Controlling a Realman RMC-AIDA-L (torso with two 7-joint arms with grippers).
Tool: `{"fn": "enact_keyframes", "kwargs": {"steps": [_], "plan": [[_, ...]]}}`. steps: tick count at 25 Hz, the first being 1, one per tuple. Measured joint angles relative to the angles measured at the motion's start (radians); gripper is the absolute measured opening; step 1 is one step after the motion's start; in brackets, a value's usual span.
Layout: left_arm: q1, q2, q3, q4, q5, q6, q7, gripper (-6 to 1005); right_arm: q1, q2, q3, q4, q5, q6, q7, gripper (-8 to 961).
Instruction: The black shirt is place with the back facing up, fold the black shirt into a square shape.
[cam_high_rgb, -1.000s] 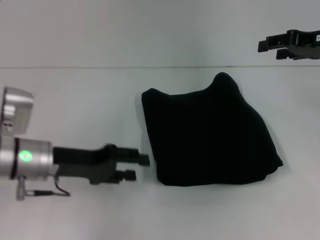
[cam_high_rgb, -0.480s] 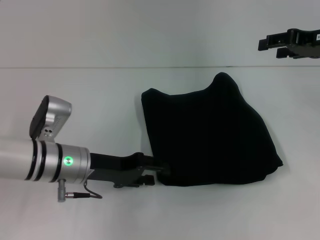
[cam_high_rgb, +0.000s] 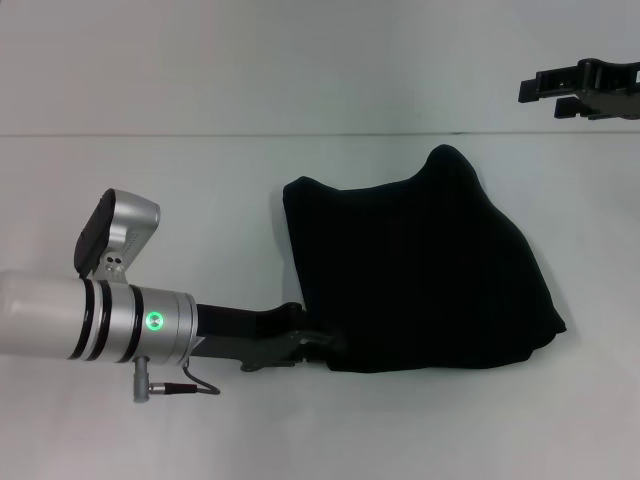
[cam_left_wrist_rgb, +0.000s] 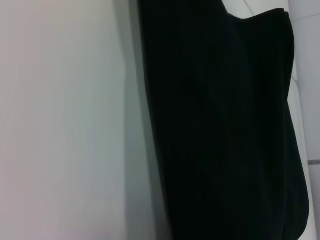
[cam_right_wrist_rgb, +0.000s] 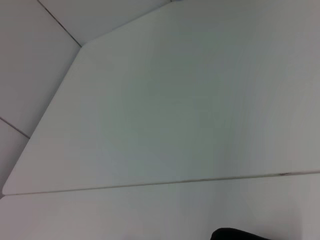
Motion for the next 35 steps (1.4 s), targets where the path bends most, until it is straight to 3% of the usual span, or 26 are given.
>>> {"fn": "enact_keyframes", "kwargs": {"steps": [6,9,14,20,27,35], "plan": [[0.007,0.000,-0.005,0.003,0.000,0.006,0.002,443,0.000,0.000,0.001,0.000,0.000,-0.002,0.000,716],[0.007,-0.002,-0.006,0.004,-0.001,0.011,0.010,208,0.000,0.001,0.001,0.000,0.000,-0.002,0.000,716],[0.003,-0.002,-0.006,-0.001,-0.002,0.012,0.016,23,0.000,0.001,0.001,0.000,0.000,-0.002,0.000,716],[0.018,0.002,-0.009,0.014,-0.004,0.076,0.050,23,-0.003,0.001,0.001,0.002,0.000,-0.003,0.001,717],[0.104,0.030,-0.051,0.084,-0.004,0.172,0.051,24,-0.013,0.000,0.001,0.002,0.002,-0.012,0.002,717],[0.109,0.049,-0.080,0.093,0.022,0.230,0.061,23,-0.019,0.000,0.018,0.002,0.035,-0.041,-0.050,717]]}}
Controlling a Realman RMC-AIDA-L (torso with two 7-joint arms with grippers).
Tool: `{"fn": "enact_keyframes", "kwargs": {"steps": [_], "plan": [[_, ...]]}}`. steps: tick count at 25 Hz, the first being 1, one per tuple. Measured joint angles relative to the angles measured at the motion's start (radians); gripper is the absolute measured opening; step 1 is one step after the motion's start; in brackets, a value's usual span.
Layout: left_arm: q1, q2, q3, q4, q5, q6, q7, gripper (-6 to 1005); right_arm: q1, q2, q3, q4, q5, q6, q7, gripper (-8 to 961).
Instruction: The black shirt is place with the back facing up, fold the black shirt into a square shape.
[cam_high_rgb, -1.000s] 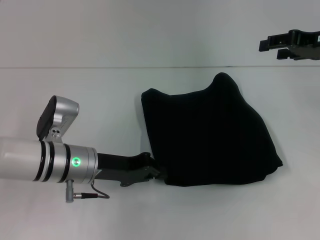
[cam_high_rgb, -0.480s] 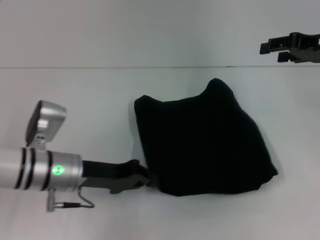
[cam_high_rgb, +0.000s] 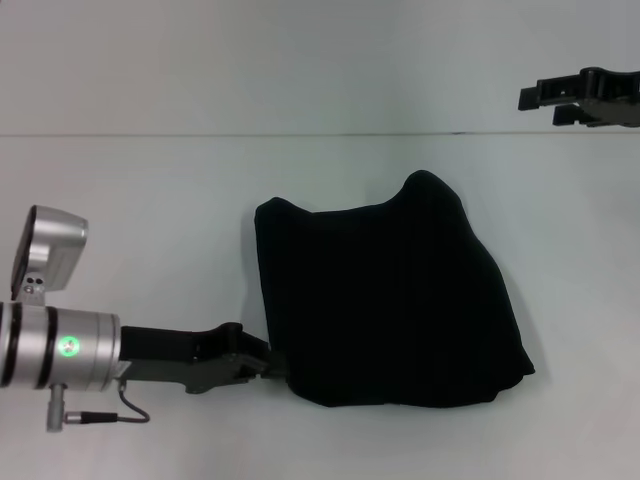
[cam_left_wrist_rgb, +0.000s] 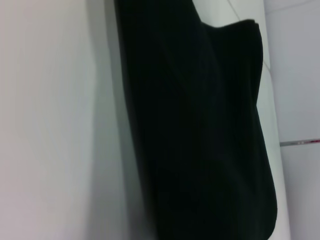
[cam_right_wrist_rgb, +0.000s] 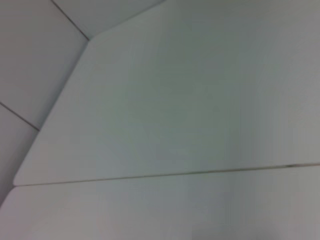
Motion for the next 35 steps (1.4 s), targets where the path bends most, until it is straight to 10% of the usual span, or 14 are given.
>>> {"fn": "enact_keyframes", "kwargs": {"steps": [9,13,20,26,35], "plan": [[0.025,0.059,-0.208,0.123,0.036,0.138,0.068,302,-0.070,0.003,0.108,0.000,0.195,-0.123,-0.248,718],[0.019,0.069,-0.286,0.134,-0.032,0.236,0.352,445,-0.175,0.053,0.143,-0.010,0.326,-0.213,-0.538,717],[-0.008,0.066,-0.168,0.147,-0.038,0.181,0.630,723,-0.363,0.158,0.141,-0.017,0.273,-0.261,-0.996,716],[-0.065,0.077,-0.112,0.158,-0.038,0.183,0.667,845,-0.417,0.192,0.165,-0.013,0.267,-0.330,-1.145,713],[-0.070,-0.023,-0.067,0.199,-0.050,0.084,0.834,946,-0.382,0.203,0.168,0.043,0.249,-0.309,-1.162,749]]}}
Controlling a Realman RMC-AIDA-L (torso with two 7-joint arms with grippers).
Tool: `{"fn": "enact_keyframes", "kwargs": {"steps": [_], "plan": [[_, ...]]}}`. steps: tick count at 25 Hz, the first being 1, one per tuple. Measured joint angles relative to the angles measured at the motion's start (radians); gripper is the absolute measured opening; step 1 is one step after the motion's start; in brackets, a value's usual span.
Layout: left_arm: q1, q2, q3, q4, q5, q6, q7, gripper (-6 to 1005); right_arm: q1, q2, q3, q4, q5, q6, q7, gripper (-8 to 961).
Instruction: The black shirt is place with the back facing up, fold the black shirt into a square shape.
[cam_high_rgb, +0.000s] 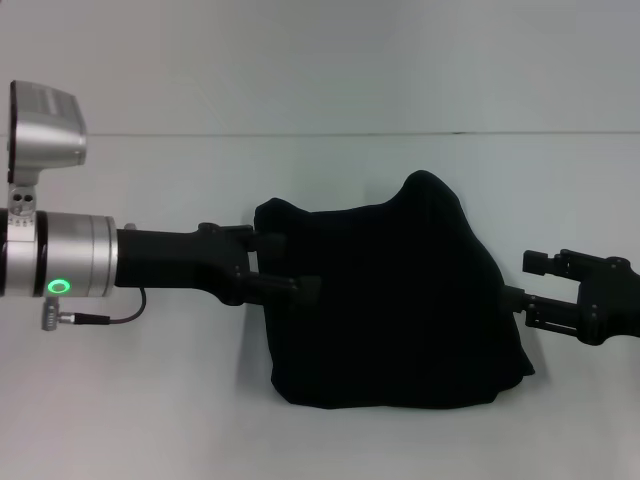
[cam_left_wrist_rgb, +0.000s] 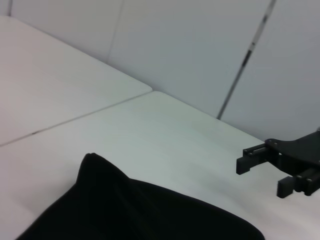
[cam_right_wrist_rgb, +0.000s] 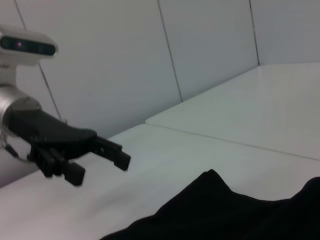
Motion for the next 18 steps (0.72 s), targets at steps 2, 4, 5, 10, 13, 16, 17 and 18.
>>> {"fn": "enact_keyframes", "kwargs": {"steps": [2,4,5,10,13,16,17,18], "plan": [[-0.001,-0.006,0.004,0.006,0.000,-0.005,-0.005,946,0.006,0.000,-0.003,0.006,-0.001,0.005,0.002,768],[-0.004,-0.006,0.019,0.015,0.000,0.004,-0.011,946,0.007,0.001,-0.020,0.000,-0.010,0.007,-0.011,787],[-0.005,-0.004,0.026,0.019,-0.001,0.009,-0.013,946,0.008,0.002,-0.028,-0.001,-0.016,0.005,-0.020,802],[-0.004,-0.008,0.033,0.011,-0.027,0.012,-0.014,946,0.016,0.002,-0.037,0.006,-0.022,-0.003,-0.054,875],[-0.003,-0.019,0.035,-0.010,-0.028,0.005,-0.005,946,0.018,0.002,-0.054,0.009,-0.025,-0.002,-0.074,919],[-0.003,-0.027,0.036,-0.036,-0.028,-0.004,0.033,945,0.016,0.003,-0.061,0.009,-0.026,0.004,-0.096,947],[-0.001,-0.031,0.035,-0.043,-0.028,-0.006,0.057,945,0.015,0.003,-0.061,0.009,-0.026,0.005,-0.100,947],[0.002,-0.033,0.035,-0.046,-0.028,-0.007,0.080,945,0.015,0.003,-0.062,0.010,-0.026,0.007,-0.101,946]]}}
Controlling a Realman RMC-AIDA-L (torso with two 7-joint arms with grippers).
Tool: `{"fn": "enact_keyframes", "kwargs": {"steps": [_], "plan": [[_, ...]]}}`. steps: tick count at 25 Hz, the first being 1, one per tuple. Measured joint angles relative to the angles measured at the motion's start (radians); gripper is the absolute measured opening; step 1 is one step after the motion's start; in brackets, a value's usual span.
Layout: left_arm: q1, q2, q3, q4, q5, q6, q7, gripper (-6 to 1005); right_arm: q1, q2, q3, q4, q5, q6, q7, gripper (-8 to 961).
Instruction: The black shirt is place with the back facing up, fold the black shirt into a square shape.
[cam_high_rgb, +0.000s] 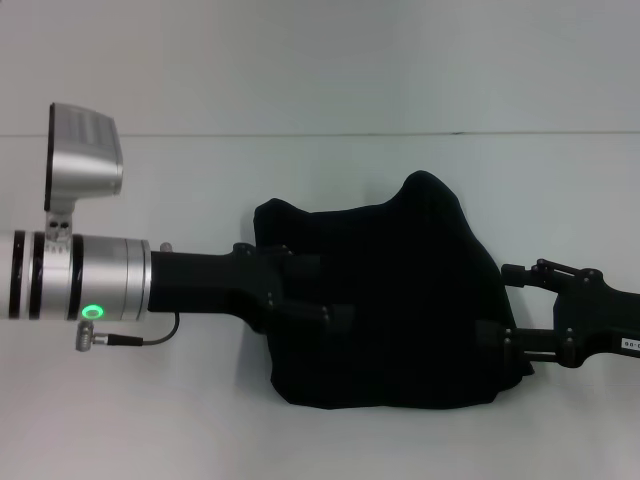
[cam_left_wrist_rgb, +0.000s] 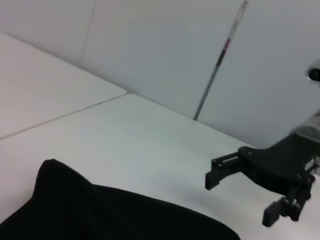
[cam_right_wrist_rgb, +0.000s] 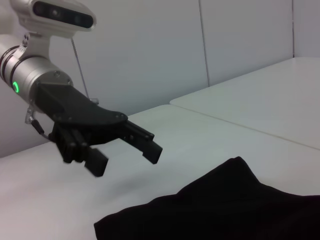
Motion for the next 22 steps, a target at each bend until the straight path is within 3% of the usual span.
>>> {"fn": "enact_keyframes", "kwargs": {"steps": [22], "plan": [[0.019,-0.006,0.013,-0.015,0.005,-0.003,0.009,946,0.000,-0.003,-0.008,0.025,0.000,0.014,0.010,945]]}}
